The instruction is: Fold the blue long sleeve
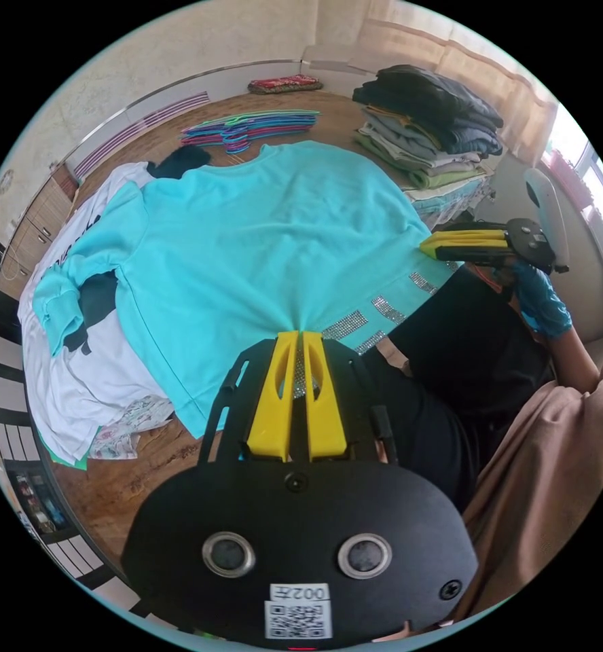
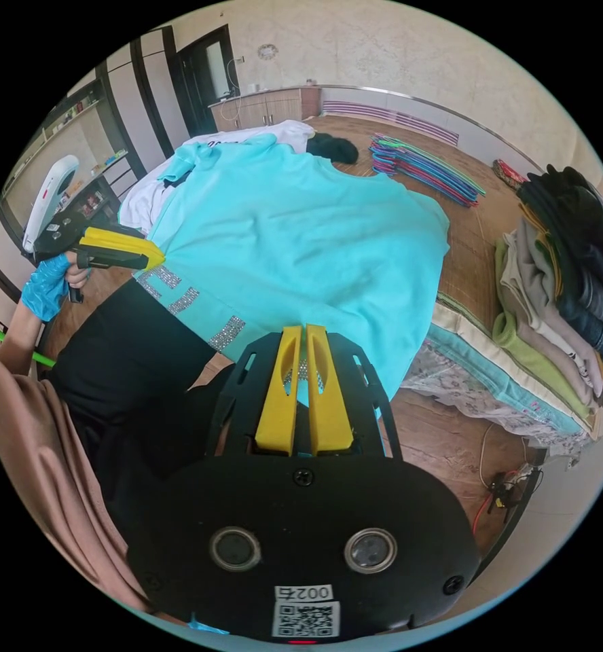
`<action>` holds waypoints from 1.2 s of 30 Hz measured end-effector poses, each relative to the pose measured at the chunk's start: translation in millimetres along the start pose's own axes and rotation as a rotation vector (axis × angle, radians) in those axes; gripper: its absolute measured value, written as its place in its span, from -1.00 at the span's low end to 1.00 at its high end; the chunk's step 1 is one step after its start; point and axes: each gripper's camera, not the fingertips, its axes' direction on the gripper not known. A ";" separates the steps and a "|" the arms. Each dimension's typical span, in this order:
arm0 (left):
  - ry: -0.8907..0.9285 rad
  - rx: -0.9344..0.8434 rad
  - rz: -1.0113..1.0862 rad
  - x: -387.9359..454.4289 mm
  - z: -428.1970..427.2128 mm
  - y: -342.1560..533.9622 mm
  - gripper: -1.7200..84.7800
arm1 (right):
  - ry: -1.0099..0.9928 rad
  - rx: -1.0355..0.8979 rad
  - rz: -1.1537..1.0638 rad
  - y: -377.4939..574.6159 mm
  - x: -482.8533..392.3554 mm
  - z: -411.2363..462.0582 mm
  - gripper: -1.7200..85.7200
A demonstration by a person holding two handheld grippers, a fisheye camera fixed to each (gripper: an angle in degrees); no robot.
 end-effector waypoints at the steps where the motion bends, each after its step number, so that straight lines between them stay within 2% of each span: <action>1: -0.002 -0.001 0.002 0.0 -0.1 0.2 -0.99 | 0.001 -0.001 -0.002 -0.6 -0.9 0.6 -0.97; 29: -0.010 0.024 0.014 -3.1 -10.9 20.7 -0.99 | 0.011 0.001 -0.012 -15.7 -47.0 16.2 -0.97; 36: -0.048 0.042 0.015 -12.6 -31.0 44.7 -0.96 | 0.043 0.003 -0.120 -21.9 -79.5 9.9 -0.91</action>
